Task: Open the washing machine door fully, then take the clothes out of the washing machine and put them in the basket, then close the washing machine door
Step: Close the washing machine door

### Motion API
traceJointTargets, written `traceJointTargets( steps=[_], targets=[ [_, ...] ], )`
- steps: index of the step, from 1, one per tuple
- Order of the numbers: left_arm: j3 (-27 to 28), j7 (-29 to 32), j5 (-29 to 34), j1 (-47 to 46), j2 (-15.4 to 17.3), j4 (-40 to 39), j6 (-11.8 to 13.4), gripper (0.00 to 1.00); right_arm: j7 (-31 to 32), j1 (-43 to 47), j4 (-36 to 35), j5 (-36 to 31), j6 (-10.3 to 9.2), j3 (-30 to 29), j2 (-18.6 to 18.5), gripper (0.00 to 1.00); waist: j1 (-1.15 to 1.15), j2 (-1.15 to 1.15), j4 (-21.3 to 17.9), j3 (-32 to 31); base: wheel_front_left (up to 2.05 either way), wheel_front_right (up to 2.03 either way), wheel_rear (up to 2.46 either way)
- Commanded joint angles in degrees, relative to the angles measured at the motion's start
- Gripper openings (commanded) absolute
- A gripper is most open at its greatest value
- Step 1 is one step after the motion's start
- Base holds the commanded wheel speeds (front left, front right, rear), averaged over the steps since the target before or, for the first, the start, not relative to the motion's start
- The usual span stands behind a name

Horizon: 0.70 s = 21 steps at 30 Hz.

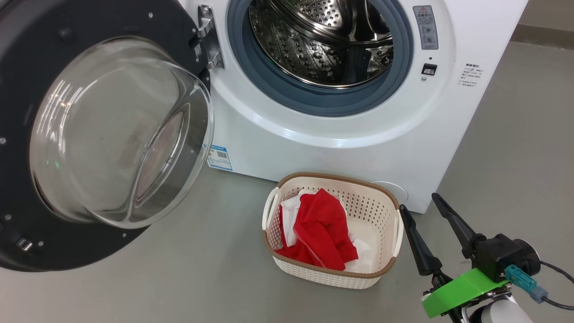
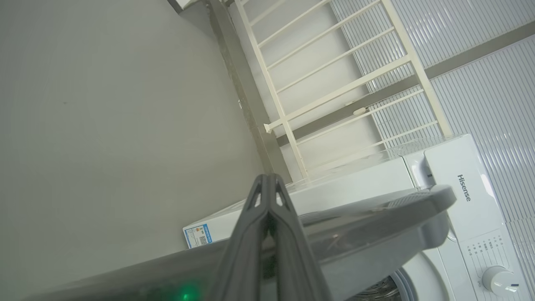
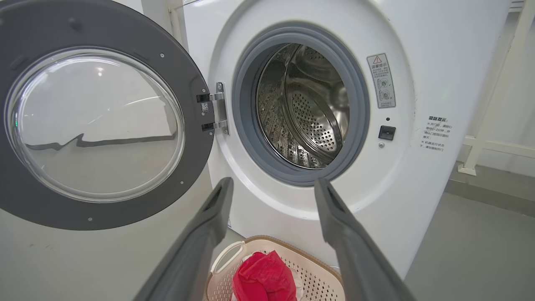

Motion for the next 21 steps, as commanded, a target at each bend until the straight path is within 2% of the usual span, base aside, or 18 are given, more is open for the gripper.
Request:
traceJointTargets(
  steps=[1, 9, 21],
  targets=[
    [-0.2, 1.3, -0.7, -0.9, 3.7, -1.3, -0.7, 0.00, -0.4, -2.1, -1.6, 0.3, 0.36, 0.9, -0.5, 1.00, 0.00, 0.00, 0.0, 0.1, 0.00, 0.00, 0.00],
    [-2.2, 5.8, -3.5, 1.6, 2.6, -3.7, -1.4, 0.00, -0.4, -2.2, -1.4, 0.4, 0.36, 0.8, -0.3, 1.00, 0.00, 0.00, -0.1, 0.2, 0.00, 0.00, 0.00],
    [-2.9, 11.5, -14.8, 9.9, -3.3, -17.0, -1.4, 0.00, -0.4, -1.7, -1.3, 1.1, 0.36, 0.7, 0.5, 1.00, 0.00, 0.00, 0.1, 0.0, 0.00, 0.00, 0.00]
  ],
)
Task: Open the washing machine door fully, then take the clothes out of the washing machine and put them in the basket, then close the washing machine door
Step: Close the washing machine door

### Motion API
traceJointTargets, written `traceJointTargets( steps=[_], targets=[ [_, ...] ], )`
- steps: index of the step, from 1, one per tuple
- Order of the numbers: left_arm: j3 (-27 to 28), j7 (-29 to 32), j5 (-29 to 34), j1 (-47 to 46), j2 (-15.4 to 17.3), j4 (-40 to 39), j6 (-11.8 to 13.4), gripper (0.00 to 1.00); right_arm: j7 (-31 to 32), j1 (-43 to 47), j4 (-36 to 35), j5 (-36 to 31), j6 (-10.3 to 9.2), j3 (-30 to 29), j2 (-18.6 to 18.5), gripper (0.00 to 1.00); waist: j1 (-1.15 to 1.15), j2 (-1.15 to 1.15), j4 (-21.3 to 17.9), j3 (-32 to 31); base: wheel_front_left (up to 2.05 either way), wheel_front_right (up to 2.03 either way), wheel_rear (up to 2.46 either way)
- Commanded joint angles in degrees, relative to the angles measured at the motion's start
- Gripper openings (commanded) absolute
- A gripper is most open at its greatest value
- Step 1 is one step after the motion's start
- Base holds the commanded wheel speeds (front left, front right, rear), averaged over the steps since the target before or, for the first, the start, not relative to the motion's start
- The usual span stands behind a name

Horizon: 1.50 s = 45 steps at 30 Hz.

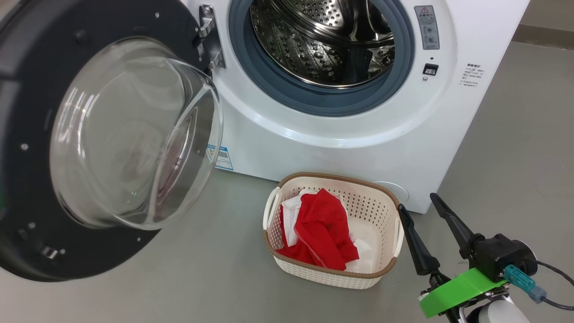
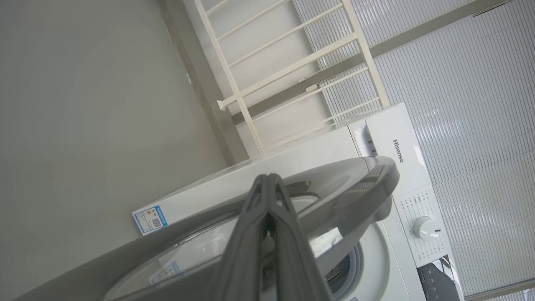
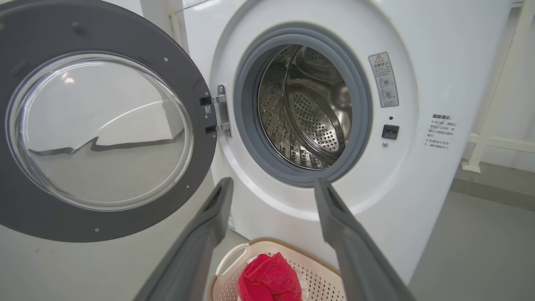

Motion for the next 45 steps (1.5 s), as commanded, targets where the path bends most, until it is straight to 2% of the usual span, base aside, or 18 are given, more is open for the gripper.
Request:
traceJointTargets(
  steps=[1, 12, 23, 35, 45],
  targets=[
    [-0.5, 2.1, -1.4, 1.7, 0.1, -2.8, -0.4, 0.00, -0.4, -1.7, -1.3, 0.6, 0.35, 0.9, -0.3, 1.00, 0.00, 0.00, 0.0, 0.0, 0.00, 0.00, 0.00],
    [-1.4, 5.4, -3.9, 8.9, -6.4, -15.9, 0.4, 0.00, -0.4, -1.6, -1.3, 0.7, 0.35, 0.7, 0.0, 1.00, 0.00, 0.00, 0.2, 0.1, 0.00, 0.00, 0.00],
    [-3.3, 9.7, -5.9, 15.4, -11.2, -31.1, 4.3, 0.00, -0.4, -2.0, -1.3, 0.9, 0.35, 0.7, 0.5, 1.00, 0.00, 0.00, -0.9, 0.8, 0.00, 0.00, 0.00],
    [-8.1, 9.4, -12.0, 20.0, -12.7, -39.6, 6.3, 0.00, -0.4, -2.7, -1.3, 0.8, 0.35, 0.7, 0.6, 1.00, 0.00, 0.00, -2.5, 1.7, 0.00, 0.00, 0.00],
    [-15.7, 5.5, -17.6, 25.5, -12.8, -44.9, 8.0, 0.00, -0.4, -3.1, -1.2, 0.8, 0.35, 0.7, 0.5, 1.00, 0.00, 0.00, -4.4, 1.9, 0.00, 0.00, 0.00]
  ],
)
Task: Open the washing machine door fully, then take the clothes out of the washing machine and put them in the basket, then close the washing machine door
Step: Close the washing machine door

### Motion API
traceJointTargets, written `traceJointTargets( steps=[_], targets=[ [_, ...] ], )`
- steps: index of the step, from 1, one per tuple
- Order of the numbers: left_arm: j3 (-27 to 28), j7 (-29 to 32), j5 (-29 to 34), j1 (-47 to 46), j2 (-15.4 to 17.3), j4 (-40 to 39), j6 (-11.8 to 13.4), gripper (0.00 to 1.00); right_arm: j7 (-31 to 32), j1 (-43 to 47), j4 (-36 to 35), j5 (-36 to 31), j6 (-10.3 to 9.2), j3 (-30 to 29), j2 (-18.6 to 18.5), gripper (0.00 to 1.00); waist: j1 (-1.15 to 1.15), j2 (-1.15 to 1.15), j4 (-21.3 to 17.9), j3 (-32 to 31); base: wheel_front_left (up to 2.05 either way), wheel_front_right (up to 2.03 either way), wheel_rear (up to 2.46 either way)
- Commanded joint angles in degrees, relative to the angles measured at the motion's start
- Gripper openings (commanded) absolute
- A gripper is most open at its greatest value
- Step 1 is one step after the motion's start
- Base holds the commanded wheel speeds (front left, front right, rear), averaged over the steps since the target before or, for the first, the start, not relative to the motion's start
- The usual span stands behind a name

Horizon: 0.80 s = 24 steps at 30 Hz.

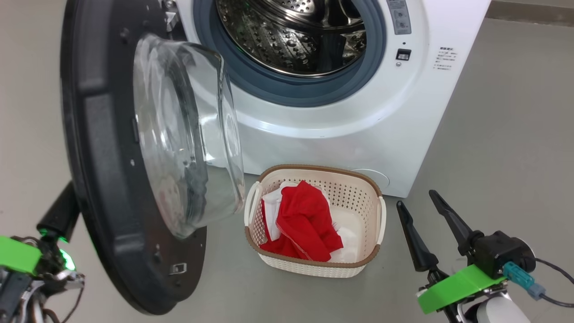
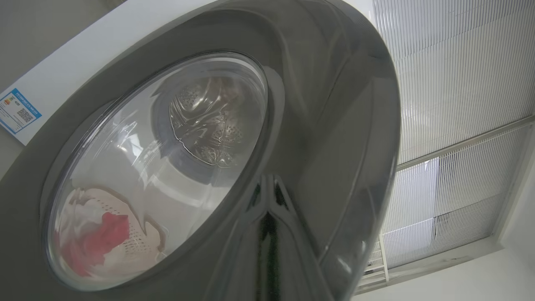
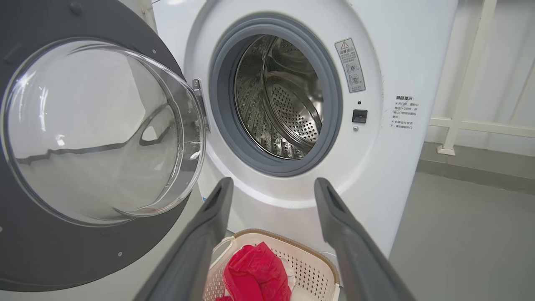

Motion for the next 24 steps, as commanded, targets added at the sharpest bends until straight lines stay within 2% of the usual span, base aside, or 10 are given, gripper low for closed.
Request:
traceJointTargets(
  steps=[1, 10, 20, 22, 23, 24],
  targets=[
    [-0.4, -0.1, -1.2, 0.4, 1.0, -2.8, 0.3, 0.00, -0.4, -2.6, -1.2, 0.8, 0.36, 0.9, -0.1, 1.00, 0.00, 0.00, -0.5, 0.0, 0.00, 0.00, 0.00],
    [-3.4, -1.2, -2.5, 2.1, 1.0, -5.0, 0.7, 0.00, -0.4, -2.7, -1.1, 0.8, 0.36, 1.1, 0.0, 1.00, 0.00, 0.00, -2.3, -0.2, 0.00, 0.00, 0.00],
    [-2.8, -3.2, -3.4, 3.3, 1.2, -4.9, 1.3, 0.00, -0.4, -2.3, -1.2, 0.7, 0.36, 1.0, 0.2, 1.00, 0.00, 0.00, -3.7, -0.8, 0.00, 0.00, 0.00],
    [-2.2, -4.7, -1.6, 4.2, 2.0, -5.3, -0.3, 0.42, -0.4, -2.2, -1.0, 0.8, 0.36, 0.9, 0.2, 1.00, 0.00, 0.00, -3.8, -0.9, 0.00, 0.00, 0.00],
    [-1.8, -5.8, -0.6, 4.6, 2.2, -5.3, -1.2, 0.85, -0.4, -2.1, -1.0, 0.8, 0.36, 0.9, 0.3, 1.00, 0.00, 0.00, -3.9, -1.0, 0.00, 0.00, 0.00],
    [-1.6, -6.6, 0.2, 5.0, 2.4, -5.2, -2.0, 1.00, -0.4, -2.0, -0.9, 0.8, 0.36, 0.9, 0.3, 1.00, 0.00, 0.00, -4.0, -1.1, 0.00, 0.00, 0.00]
  ],
)
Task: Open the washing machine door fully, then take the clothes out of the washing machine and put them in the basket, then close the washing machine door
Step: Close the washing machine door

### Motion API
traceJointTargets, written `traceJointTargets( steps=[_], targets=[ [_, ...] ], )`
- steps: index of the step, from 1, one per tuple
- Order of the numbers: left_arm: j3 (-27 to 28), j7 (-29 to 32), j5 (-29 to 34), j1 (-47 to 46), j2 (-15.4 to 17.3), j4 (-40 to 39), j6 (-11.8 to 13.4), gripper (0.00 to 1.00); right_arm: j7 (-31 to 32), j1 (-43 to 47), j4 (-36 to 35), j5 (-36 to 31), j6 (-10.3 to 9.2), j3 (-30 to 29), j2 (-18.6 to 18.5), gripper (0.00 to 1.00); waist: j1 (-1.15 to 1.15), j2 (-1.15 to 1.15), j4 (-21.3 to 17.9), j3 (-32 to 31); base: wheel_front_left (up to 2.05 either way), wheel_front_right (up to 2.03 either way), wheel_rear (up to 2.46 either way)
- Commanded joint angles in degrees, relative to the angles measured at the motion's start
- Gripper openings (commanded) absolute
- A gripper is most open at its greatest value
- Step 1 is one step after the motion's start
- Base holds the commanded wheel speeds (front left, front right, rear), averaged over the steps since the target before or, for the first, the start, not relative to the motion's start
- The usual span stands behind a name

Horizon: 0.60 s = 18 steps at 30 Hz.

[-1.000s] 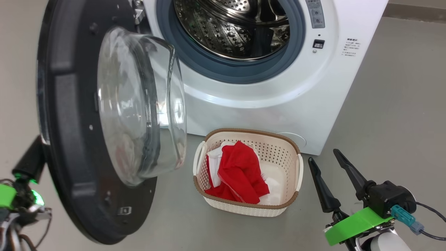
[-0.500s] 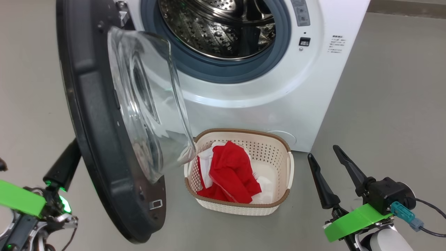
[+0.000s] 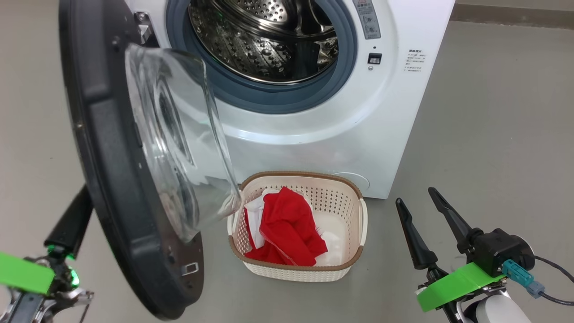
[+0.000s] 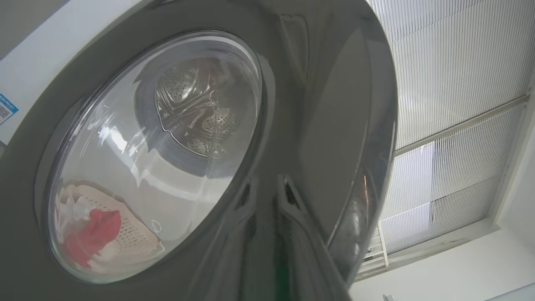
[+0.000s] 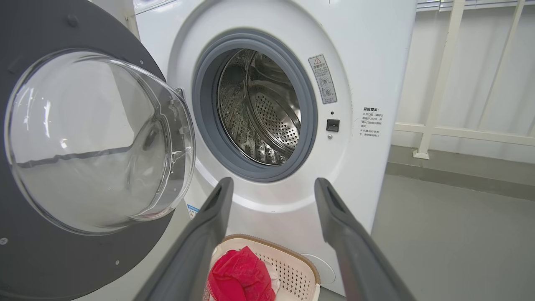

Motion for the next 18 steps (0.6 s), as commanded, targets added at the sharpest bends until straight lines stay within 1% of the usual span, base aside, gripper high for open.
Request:
traceJointTargets(
  steps=[1, 3, 6, 8, 10, 16, 18],
  targets=[
    [2.1, -1.0, 1.6, 0.1, 2.0, -1.7, -1.4, 1.00, -0.4, -1.2, -1.2, 0.8, 0.35, 0.8, 0.2, 1.00, 0.00, 0.00, -0.1, -0.2, 0.00, 0.00, 0.00],
    [2.2, -2.9, 4.3, 1.0, 2.8, -1.5, -2.9, 1.00, -0.4, -1.0, -1.1, 0.8, 0.35, 0.8, 0.2, 1.00, 0.00, 0.00, -0.1, -0.4, 0.00, 0.00, 0.00],
    [0.9, -6.2, 10.3, 2.5, 4.6, -1.8, -5.2, 1.00, -0.4, -0.7, -1.1, 0.8, 0.35, 0.7, 0.3, 1.00, 0.00, 0.00, -0.1, -0.7, 0.00, 0.00, 0.00],
    [0.1, -9.0, 12.3, 2.9, 4.7, -2.4, -6.1, 1.00, -0.4, -0.5, -1.1, 0.8, 0.35, 0.7, 0.4, 1.00, 0.00, 0.00, -0.1, -0.9, 0.00, 0.00, 0.00],
    [-0.8, -13.1, 16.7, 3.7, 5.9, -3.4, -6.6, 1.00, -0.4, -0.4, -1.1, 0.8, 0.35, 0.8, 0.4, 1.00, 0.00, 0.00, 0.0, -1.0, 0.00, 0.00, 0.00],
    [-7.5, -29.0, 36.0, 7.2, 12.4, -2.9, -6.8, 1.00, -0.4, -0.4, -0.8, 1.0, 0.35, 1.3, 0.4, 1.00, 0.00, 0.00, -0.1, -1.4, 0.00, 0.00, 0.00],
    [-9.1, -33.7, 40.6, 7.9, 13.3, -1.8, -6.8, 1.00, -0.4, -0.4, -0.8, 1.1, 0.35, 1.4, 0.5, 1.00, 0.00, 0.00, -0.2, -1.6, 0.00, 0.00, 0.00]
  ],
)
